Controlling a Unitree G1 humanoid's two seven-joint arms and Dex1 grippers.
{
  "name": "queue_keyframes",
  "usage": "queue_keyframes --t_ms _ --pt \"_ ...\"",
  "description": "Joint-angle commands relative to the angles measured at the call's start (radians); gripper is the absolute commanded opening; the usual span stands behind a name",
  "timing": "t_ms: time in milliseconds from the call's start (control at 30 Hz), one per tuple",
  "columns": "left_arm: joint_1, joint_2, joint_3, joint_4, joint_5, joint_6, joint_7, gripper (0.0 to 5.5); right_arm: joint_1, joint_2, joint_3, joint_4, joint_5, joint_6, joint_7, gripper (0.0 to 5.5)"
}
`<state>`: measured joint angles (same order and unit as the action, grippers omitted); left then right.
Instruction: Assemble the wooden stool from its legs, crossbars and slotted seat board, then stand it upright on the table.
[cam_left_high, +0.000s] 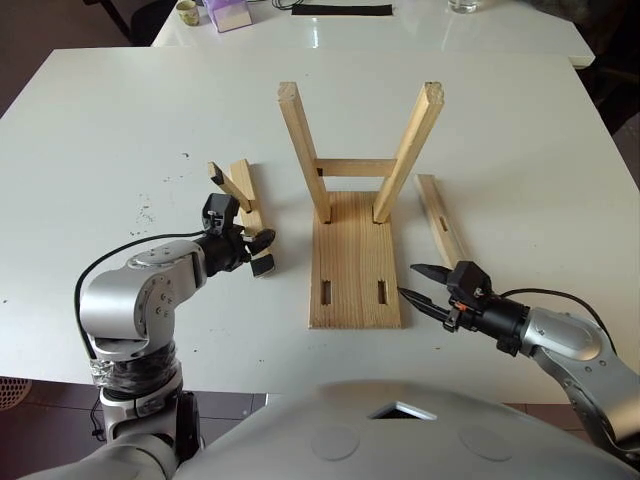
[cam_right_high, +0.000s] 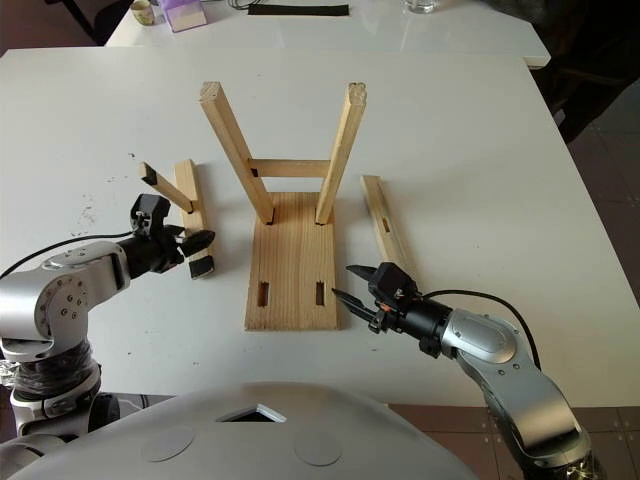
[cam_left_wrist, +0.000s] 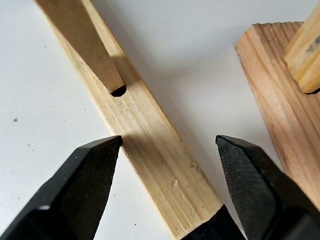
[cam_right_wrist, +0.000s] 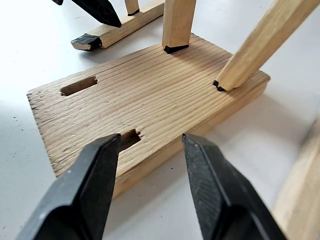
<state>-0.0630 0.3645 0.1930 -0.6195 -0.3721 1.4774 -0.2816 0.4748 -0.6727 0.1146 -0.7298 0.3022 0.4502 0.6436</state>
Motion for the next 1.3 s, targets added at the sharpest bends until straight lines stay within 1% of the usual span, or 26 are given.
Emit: queue_keyframes --t_ms 33,133,267,433,500,567,667,800,833,933,1033,1100,1200,1233,1300 --pt "0.042 0.061 -0.046 0.081 0.041 -0.035 0.017 3.50 -0.003 0.003 0.006 0.007 -0.017 -0.003 -0.009 2.25" --pt "0.072 0.109 -0.071 0.144 0.040 -0.072 -0.013 3.50 -0.002 0.011 0.013 0.011 -0.026 -0.005 -0.017 2.25" --pt "0.079 0.170 -0.074 0.230 0.039 -0.135 -0.052 2.97 0.002 0.020 0.021 0.014 -0.035 -0.010 -0.030 2.25" --pt "0.004 0.212 -0.073 0.349 0.026 -0.249 -0.121 2.18 0.003 0.031 0.026 0.027 -0.055 -0.021 -0.043 2.25" --pt "-0.012 0.218 -0.076 0.390 0.024 -0.326 -0.156 2.04 -0.009 0.036 0.030 0.036 -0.060 -0.023 -0.044 2.25" --pt "-0.028 0.216 -0.072 0.425 0.015 -0.421 -0.202 2.04 -0.019 0.038 0.030 0.042 -0.061 -0.025 -0.042 2.25" --pt "-0.052 0.202 -0.036 0.484 -0.006 -0.554 -0.262 2.04 -0.027 0.031 0.017 0.052 -0.055 -0.034 -0.030 2.25" --pt "-0.182 0.195 0.103 0.608 -0.077 -0.691 -0.296 2.04 -0.049 0.021 -0.053 0.041 -0.011 -0.031 -0.008 2.25" --pt "-0.233 0.198 0.144 0.614 -0.119 -0.717 -0.319 2.04 -0.060 0.027 -0.091 0.027 0.031 -0.022 -0.002 2.25" --pt "-0.381 0.218 0.268 0.535 -0.345 -0.637 -0.387 2.04 -0.156 0.086 -0.248 -0.016 0.296 0.053 -0.037 2.25" --pt "-0.491 0.238 0.337 0.441 -0.596 -0.512 -0.393 2.04 -0.262 0.057 -0.340 -0.046 0.515 0.115 -0.058 2.25" --pt "-0.517 0.259 0.351 0.351 -0.793 -0.447 -0.417 2.04 -0.358 0.018 -0.386 -0.046 0.675 0.158 -0.079 2.25" --pt "-0.466 0.296 0.347 0.208 -1.024 -0.401 -0.450 2.04 -0.491 -0.048 -0.425 -0.011 0.893 0.200 -0.072 2.25" --pt "-0.442 0.305 0.334 0.162 -1.070 -0.399 -0.463 2.04 -0.527 -0.073 -0.437 0.004 0.968 0.211 -0.065 2.44" --pt "-0.407 0.310 0.299 0.094 -1.139 -0.399 -0.477 2.04 -0.593 -0.127 -0.456 0.038 1.106 0.237 -0.045 2.65"
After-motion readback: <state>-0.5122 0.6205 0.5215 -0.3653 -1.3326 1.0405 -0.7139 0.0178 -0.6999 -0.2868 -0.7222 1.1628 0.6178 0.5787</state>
